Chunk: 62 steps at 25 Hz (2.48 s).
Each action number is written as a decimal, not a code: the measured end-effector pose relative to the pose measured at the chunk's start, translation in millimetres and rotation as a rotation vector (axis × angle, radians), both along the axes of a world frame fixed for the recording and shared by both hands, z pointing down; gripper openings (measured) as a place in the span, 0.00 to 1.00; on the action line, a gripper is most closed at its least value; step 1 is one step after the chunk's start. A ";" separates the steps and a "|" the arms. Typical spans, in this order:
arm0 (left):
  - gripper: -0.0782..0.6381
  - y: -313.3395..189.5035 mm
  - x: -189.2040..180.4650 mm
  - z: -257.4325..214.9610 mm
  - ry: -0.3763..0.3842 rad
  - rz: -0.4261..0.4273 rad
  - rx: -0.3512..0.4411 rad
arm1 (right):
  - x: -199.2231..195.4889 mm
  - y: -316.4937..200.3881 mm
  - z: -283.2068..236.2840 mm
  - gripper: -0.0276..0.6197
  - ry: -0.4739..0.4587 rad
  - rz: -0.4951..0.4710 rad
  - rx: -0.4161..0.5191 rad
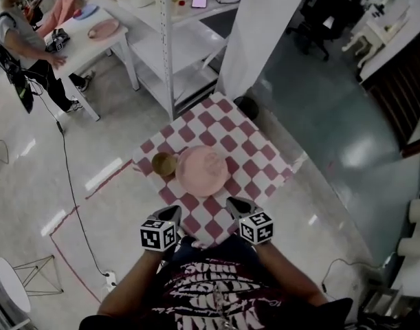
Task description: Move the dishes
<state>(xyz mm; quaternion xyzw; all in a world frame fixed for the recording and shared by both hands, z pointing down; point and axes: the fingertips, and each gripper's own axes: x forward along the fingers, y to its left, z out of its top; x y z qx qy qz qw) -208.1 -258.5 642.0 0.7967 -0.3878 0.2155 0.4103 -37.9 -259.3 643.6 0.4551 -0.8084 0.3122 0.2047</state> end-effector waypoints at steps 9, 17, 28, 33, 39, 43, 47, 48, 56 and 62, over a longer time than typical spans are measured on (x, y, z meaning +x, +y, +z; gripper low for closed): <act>0.15 6.1 11.7 -9.1 -0.052 -0.130 -0.008 | 25.2 33.7 -47.7 0.11 -0.079 -0.027 0.054; 0.15 37.0 3.7 -12.2 -0.113 -0.296 0.004 | 34.0 58.9 -52.9 0.11 -0.088 -0.125 0.046; 0.15 -48.5 -54.4 38.6 -0.101 -0.355 -0.096 | 24.4 31.3 -54.4 0.11 -0.053 0.014 -0.006; 0.19 -101.4 -89.2 96.4 -0.080 -0.368 -0.203 | -6.6 20.9 -57.8 0.11 -0.084 0.108 -0.001; 0.30 -166.4 -108.1 179.4 -0.096 -0.345 -0.324 | -12.8 32.0 -39.3 0.11 -0.039 0.288 -0.074; 0.31 -172.6 -103.0 234.0 -0.108 -0.314 -0.440 | -11.9 50.3 -32.7 0.11 0.005 0.387 -0.096; 0.16 -180.4 -110.8 235.9 -0.192 -0.256 -0.426 | -13.0 47.1 -31.3 0.11 0.011 0.431 -0.079; 0.16 -182.0 -109.6 225.3 -0.203 -0.228 -0.407 | -12.6 44.9 -31.7 0.11 0.009 0.439 -0.072; 0.16 -179.4 -19.0 179.0 -0.181 0.115 -0.359 | -9.8 32.9 -40.1 0.11 -0.043 0.512 -0.029; 0.20 -177.8 31.9 214.5 -0.190 0.209 -0.397 | -1.4 50.9 -41.2 0.11 -0.024 0.542 -0.051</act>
